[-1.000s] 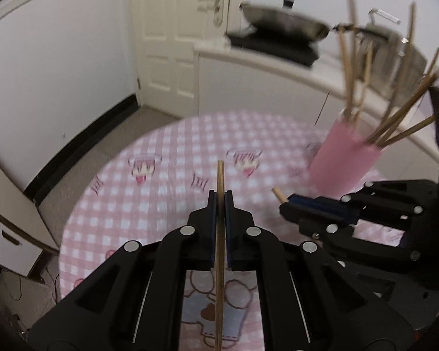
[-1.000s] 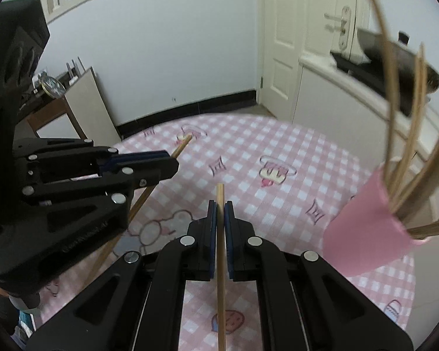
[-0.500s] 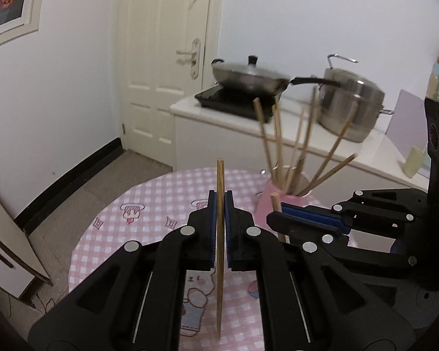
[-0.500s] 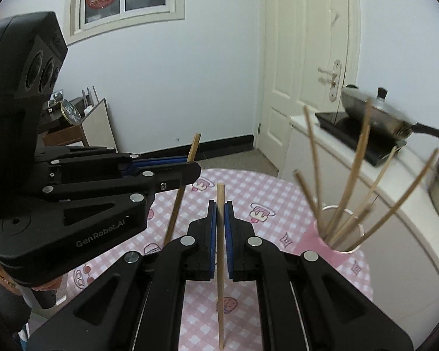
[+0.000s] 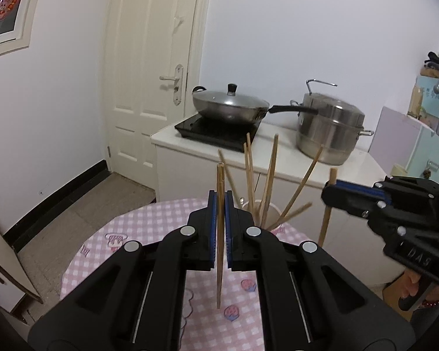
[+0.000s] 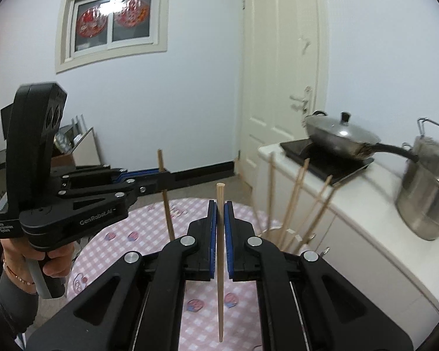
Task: Organize utensils
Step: 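Lower the chopsticks into the pink cup with both tools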
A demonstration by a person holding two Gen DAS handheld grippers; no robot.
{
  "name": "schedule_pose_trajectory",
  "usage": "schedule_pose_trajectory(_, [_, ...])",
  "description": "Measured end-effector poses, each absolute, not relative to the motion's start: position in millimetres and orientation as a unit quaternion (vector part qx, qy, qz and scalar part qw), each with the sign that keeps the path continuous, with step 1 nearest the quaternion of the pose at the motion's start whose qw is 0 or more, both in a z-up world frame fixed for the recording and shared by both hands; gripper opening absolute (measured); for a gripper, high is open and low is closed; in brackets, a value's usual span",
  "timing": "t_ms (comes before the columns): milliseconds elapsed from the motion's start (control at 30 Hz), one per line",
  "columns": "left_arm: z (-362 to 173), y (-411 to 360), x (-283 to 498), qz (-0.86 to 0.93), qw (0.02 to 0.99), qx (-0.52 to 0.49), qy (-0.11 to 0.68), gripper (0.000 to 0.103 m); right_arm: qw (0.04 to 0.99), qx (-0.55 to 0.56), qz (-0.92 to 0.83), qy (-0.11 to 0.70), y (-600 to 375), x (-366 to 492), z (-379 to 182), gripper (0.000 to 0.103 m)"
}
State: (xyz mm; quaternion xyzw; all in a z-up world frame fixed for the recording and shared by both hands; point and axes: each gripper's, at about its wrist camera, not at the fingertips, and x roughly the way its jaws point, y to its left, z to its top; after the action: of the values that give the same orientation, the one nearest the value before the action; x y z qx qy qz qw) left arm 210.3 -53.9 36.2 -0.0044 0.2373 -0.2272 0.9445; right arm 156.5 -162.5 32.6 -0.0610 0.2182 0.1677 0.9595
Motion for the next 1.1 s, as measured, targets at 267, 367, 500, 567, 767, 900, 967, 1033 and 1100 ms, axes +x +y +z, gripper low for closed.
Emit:
schedule_pose_trajectory(267, [74.3,-70.1,222.3,-0.231,0.954,-0.011,0.193,0.005,0.972,-0.064,0.132,0.181,-189.5,166.9,64.2,0.004])
schedule_pose_trajectory(367, [86.5,-76.5,229.9,-0.232,0.956,-0.017,0.181,0.005,0.977,-0.074,0.11,0.169,-195.4,173.6,70.9,0.004])
schedule_pose_trajectory(500, [93.7,-87.4,240.6,-0.23,0.958,-0.015,0.171,0.005,0.981,-0.079,0.084,0.153,-205.4,183.8,73.5,0.004])
schedule_pose_trajectory(567, [95.5,-91.6,245.3,-0.23,0.959,-0.015,0.167,0.005,0.984,-0.086,0.065,0.14,-209.5,190.8,72.9,0.004])
schedule_pose_trajectory(767, [101.5,-102.4,262.0,-0.227,0.961,-0.026,0.157,0.005,0.991,-0.06,0.052,0.11,-226.4,207.6,68.8,0.004])
schedule_pose_trajectory(900, [104.6,-107.8,270.7,-0.228,0.961,-0.035,0.153,0.005,0.993,-0.043,0.051,0.102,-235.1,220.1,65.9,0.004])
schedule_pose_trajectory(967, [106.6,-111.1,273.9,-0.229,0.961,-0.037,0.149,0.005,0.993,-0.039,0.052,0.1,-236.8,225.5,65.3,0.004])
schedule_pose_trajectory(1033, [107.3,-114.6,276.1,-0.229,0.962,-0.036,0.145,0.005,0.993,-0.034,0.055,0.096,-238.1,228.5,65.6,0.004])
schedule_pose_trajectory(1100, [107.0,-116.3,278.3,-0.232,0.961,-0.038,0.143,0.005,0.993,-0.026,0.063,0.091,-239.6,230.3,66.3,0.004])
